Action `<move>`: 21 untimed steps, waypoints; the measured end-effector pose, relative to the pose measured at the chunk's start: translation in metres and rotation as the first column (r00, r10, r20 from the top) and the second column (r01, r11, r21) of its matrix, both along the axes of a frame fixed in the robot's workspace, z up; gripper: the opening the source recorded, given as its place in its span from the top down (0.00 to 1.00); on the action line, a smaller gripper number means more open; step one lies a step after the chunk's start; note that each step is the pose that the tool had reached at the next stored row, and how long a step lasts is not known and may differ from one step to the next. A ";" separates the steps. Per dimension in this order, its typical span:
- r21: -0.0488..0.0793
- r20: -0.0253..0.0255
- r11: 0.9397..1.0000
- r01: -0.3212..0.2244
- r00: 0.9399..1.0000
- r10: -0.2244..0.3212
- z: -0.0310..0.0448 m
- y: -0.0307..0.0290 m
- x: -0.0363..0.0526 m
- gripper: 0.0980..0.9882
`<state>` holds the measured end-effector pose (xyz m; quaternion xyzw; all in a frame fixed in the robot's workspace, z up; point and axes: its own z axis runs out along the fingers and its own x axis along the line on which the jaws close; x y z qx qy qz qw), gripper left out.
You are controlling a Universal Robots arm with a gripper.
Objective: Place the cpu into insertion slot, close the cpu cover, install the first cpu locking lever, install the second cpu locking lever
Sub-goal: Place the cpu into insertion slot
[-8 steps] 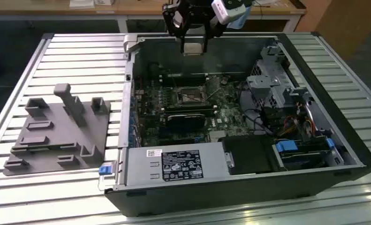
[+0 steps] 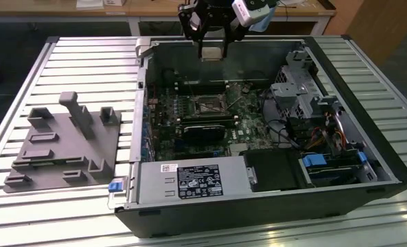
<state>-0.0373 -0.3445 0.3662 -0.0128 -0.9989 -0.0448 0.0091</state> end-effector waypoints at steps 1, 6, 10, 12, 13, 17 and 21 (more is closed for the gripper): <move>0.000 0.000 1.000 0.000 1.000 0.000 0.0000 0.0000 0.0000 0.50; 0.000 0.000 1.000 0.000 1.000 0.000 -0.0037 0.0000 0.0000 0.50; 0.000 0.000 1.000 0.000 1.000 0.000 -0.0077 0.0000 0.0000 0.50; 0.000 0.000 1.000 0.000 1.000 0.000 -0.0100 0.0000 0.0000 0.50; 0.000 0.000 1.000 0.000 1.000 0.000 -0.0112 0.0000 0.0000 0.50; 0.000 0.000 1.000 0.000 1.000 0.000 -0.0160 0.0000 0.0000 0.50; 0.000 0.000 1.000 0.000 1.000 0.000 -0.0204 0.0000 0.0000 0.50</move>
